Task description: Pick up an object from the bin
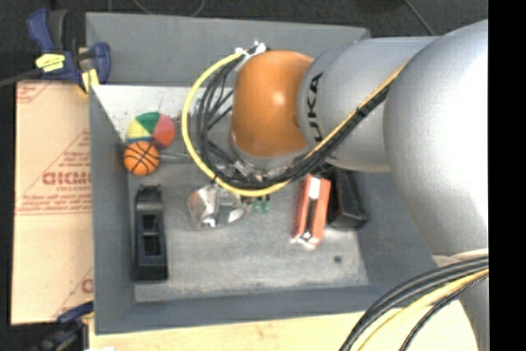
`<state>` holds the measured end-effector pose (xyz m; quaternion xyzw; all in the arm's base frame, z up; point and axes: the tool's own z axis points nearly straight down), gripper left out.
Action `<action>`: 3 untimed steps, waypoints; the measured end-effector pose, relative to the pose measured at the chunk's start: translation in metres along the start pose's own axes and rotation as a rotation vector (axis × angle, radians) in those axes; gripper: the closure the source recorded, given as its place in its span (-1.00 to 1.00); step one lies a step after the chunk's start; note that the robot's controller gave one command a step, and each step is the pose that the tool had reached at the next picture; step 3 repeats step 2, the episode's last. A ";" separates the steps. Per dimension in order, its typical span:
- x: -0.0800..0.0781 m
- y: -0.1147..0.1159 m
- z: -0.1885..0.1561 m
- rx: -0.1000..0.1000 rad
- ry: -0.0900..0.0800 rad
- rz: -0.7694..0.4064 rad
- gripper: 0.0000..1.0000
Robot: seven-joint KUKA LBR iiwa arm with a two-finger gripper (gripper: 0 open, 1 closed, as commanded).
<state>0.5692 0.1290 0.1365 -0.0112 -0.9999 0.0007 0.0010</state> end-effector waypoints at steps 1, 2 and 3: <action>-0.026 -0.008 -0.043 0.000 -0.004 -0.029 1.00; -0.026 -0.008 -0.043 0.000 -0.004 -0.029 1.00; -0.026 -0.008 -0.043 0.000 -0.004 -0.029 1.00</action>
Offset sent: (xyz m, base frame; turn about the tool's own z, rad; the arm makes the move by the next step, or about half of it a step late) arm 0.0000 0.0000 0.0000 0.0000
